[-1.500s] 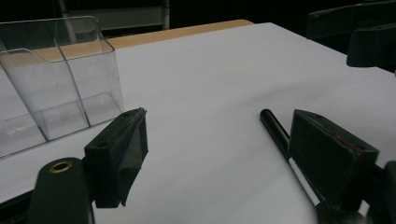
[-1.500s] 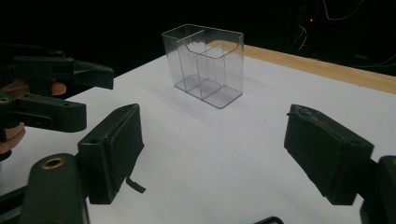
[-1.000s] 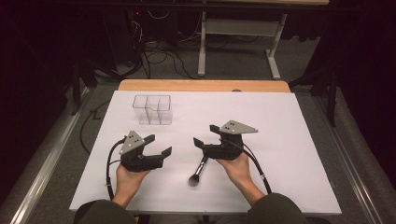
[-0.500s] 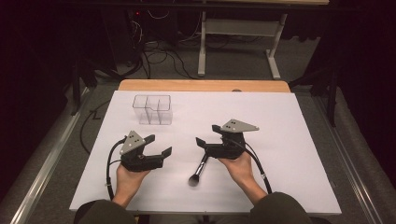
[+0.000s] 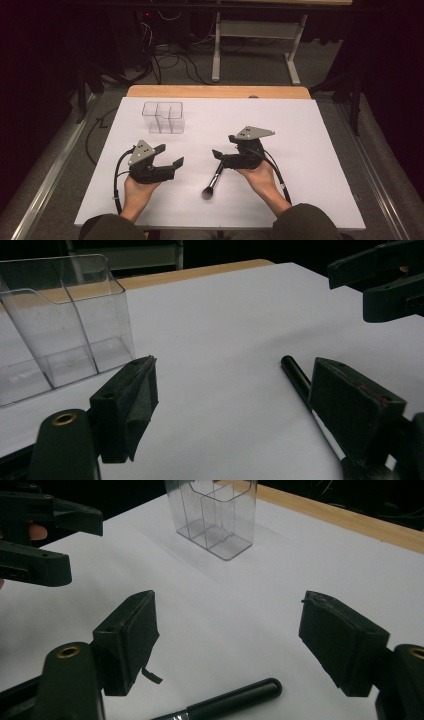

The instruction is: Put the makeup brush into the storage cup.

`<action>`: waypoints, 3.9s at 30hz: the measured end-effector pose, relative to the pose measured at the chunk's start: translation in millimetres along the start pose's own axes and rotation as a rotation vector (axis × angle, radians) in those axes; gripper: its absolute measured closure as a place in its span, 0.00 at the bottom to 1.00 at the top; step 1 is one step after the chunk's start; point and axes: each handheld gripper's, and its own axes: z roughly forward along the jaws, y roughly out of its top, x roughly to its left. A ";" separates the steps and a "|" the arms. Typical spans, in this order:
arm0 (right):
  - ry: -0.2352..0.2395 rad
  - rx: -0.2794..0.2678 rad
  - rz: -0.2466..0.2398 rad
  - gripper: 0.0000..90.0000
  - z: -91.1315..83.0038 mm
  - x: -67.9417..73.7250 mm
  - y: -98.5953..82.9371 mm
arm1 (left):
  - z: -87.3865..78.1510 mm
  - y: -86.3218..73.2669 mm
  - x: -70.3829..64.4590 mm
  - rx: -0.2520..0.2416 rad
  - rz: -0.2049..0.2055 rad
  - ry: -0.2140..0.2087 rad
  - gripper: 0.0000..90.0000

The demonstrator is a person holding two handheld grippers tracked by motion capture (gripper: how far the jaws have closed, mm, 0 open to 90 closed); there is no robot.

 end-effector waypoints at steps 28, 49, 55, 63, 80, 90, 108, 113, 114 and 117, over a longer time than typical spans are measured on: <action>0.012 0.192 -0.097 0.30 -4.3 -6.0 13.1 | 0.3 0.0 -0.4 0.002 0.004 0.001 0.22; -0.007 0.350 -0.168 0.31 -2.5 -7.8 25.2 | 0.4 0.0 -0.1 0.000 0.000 -0.001 0.22; -0.001 0.381 -0.183 0.31 -1.2 -8.0 29.6 | 0.7 0.0 -0.4 0.000 -0.001 -0.003 0.22; 0.011 0.453 -0.210 0.31 1.6 -6.8 37.1 | 0.8 0.0 -0.2 0.000 -0.002 -0.003 0.22; 0.023 0.613 -0.221 0.33 15.4 -3.4 42.7 | 0.5 -0.1 -0.2 -0.003 -0.004 -0.001 0.22; 0.031 0.700 -0.230 0.33 23.4 -2.4 43.7 | 0.2 0.0 -0.1 -0.003 -0.003 -0.001 0.22; 0.104 0.706 -0.320 0.32 32.5 4.4 43.2 | 0.2 -0.1 0.2 0.004 0.002 0.000 0.22; 0.127 0.712 -0.344 0.31 35.4 7.6 41.9 | 0.2 -0.1 0.0 0.004 0.003 -0.001 0.22; 0.132 0.711 -0.348 0.31 36.0 7.9 41.7 | 0.3 -0.1 -0.1 0.003 0.000 -0.002 0.22; 0.141 0.711 -0.365 0.31 37.6 8.0 41.0 | 0.5 -0.2 0.0 0.004 0.002 -0.002 0.22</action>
